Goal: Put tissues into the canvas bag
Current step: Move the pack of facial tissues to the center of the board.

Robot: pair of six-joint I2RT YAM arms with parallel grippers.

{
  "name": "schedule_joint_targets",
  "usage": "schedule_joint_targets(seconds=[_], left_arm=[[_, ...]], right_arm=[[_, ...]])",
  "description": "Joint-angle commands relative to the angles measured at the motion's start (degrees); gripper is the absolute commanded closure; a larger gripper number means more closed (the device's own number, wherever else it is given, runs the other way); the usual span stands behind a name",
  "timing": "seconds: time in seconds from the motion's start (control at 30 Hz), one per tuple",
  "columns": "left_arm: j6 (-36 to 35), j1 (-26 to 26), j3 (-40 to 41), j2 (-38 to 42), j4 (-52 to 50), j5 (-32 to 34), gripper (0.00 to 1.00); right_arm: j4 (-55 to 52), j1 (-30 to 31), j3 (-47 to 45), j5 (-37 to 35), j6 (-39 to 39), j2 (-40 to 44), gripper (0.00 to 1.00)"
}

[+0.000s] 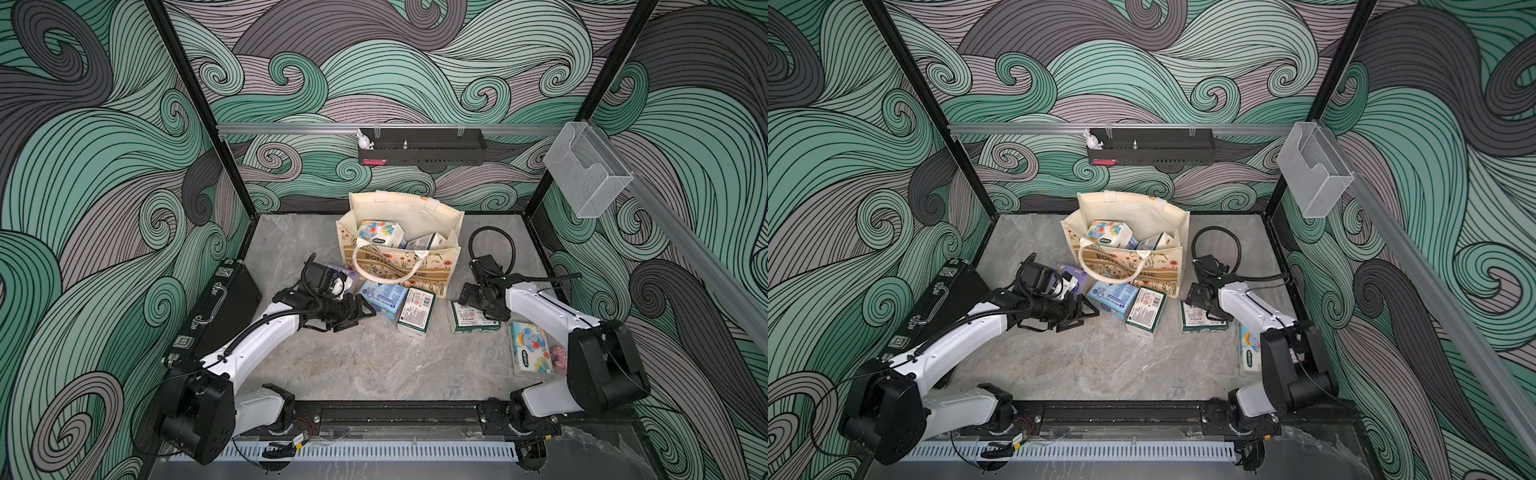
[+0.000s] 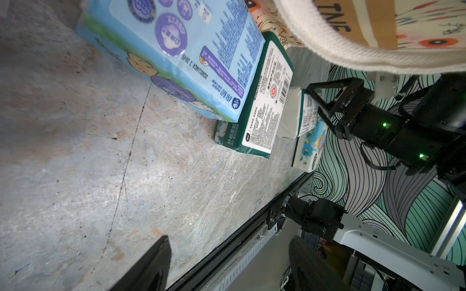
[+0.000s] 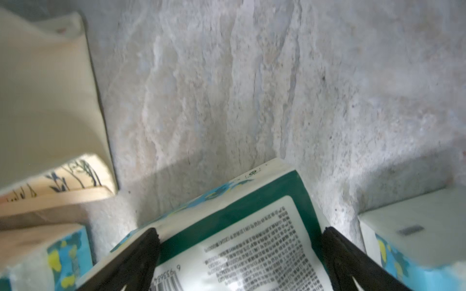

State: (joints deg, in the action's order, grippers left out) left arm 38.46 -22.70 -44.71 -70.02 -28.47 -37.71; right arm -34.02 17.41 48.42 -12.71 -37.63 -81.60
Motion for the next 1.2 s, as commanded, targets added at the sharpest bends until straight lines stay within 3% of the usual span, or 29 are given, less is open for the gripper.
schedule_joint_targets(seconds=[0.0, 0.23, 0.43, 0.6, 0.97, 1.17], left_arm=[[0.17, -0.59, 0.83, 0.69, 0.58, -1.48, 0.23], [0.64, -0.95, 2.10, 3.60, 0.32, -1.44, 0.23], [0.92, -1.47, 4.04, 6.43, -0.82, -1.23, 0.23], [1.17, -1.57, 6.01, 10.54, -1.82, -0.65, 0.23], [0.72, -1.63, 7.36, 13.97, -3.70, -0.15, 0.23], [0.79, -1.64, 7.30, 13.17, -3.45, -0.15, 0.23]], right_arm=[[-1.61, 1.95, -3.32, 2.04, -2.76, 4.65, 0.00], [-5.24, 7.96, -8.33, 6.88, -11.58, 12.08, 0.00], [-4.15, 19.64, -9.42, 9.56, -24.19, 14.86, 0.00], [-3.66, 29.70, -5.78, 8.38, -28.34, 10.85, 0.00], [-3.81, 46.56, 1.23, 9.06, -27.74, 1.21, 0.00], [-11.40, 46.40, 6.37, 4.93, -17.25, 7.04, 0.00]])
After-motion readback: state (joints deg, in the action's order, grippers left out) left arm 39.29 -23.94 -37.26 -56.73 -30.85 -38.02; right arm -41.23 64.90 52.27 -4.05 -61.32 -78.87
